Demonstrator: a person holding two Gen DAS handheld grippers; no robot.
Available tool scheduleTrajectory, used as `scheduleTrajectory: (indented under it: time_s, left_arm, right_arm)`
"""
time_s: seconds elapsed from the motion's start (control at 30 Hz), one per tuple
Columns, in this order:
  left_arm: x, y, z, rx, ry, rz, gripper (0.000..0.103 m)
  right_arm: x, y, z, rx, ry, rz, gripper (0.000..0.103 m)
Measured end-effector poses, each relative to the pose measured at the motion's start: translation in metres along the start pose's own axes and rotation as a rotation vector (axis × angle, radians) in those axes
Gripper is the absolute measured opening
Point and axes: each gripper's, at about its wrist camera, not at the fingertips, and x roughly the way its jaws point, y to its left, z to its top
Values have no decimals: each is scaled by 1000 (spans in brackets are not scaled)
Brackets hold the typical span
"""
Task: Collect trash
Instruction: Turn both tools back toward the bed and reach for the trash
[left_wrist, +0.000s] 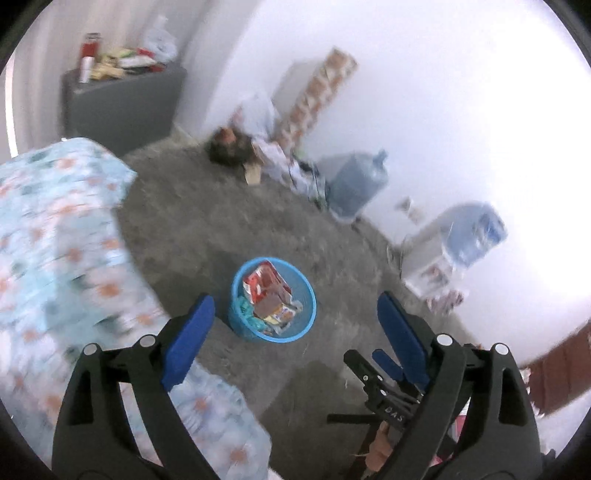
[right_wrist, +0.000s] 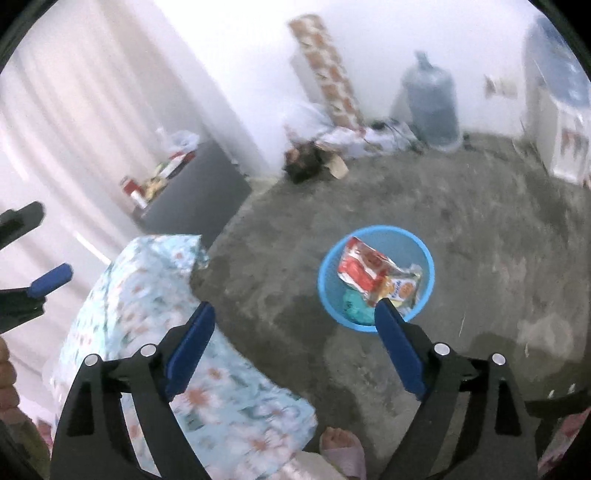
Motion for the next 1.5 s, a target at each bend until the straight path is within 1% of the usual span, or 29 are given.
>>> scheduleTrajectory:
  time_s: [0.1, 0.17, 0.3, 0.37, 0.57, 0.7, 0.77, 0.83, 1.0, 1.17, 1.27, 1.33, 1.43, 1.5]
  left_arm:
    - [-55, 24, -17, -31, -91, 31, 90]
    - [-91, 42, -31, -44, -150, 75, 90]
    - [-140, 69, -56, -89, -220, 133, 90]
    - [-164, 81, -69, -100, -262, 177, 91]
    - [-208, 106, -103, -110, -347, 305, 94]
    - [-228, 124, -118, -131, -377, 368, 94]
    - [-237, 130, -124, -133, -385, 414, 94]
    - [-244, 134, -129, -127, -384, 445, 94]
    - [-253, 145, -138, -116, -369, 500, 94]
    - [-260, 155, -149, -97, -352, 519, 94]
    - [-272, 163, -159, -116, -362, 523, 94]
    - [-283, 170, -165, -145, -377, 536, 94]
    - [-303, 187, -182, -207, -413, 590, 94]
    - [-316, 199, -195, -247, -429, 629, 94]
  right_arm:
    - [-15, 39, -14, -91, 1, 9, 92]
    - [-20, 61, -23, -144, 17, 17, 92]
    - [-25, 104, -39, -232, 45, -13, 93]
    - [-29, 125, -50, -286, 54, -22, 93]
    - [-47, 166, -75, -417, 15, -53, 96]
    - [-56, 189, -87, -512, -15, -85, 96]
    - [-58, 197, -92, -540, -18, -85, 96]
    - [-60, 205, -97, -559, -14, -75, 96]
    - [-64, 221, -108, -564, -22, -56, 96]
    - [-67, 226, -114, -541, -22, 8, 96]
    - [-67, 218, -111, -513, 2, 95, 96]
    - [-67, 210, -109, -467, 8, 155, 96]
    - [-68, 201, -108, -374, 9, 235, 96]
    - [-64, 203, -110, -349, 31, 269, 96]
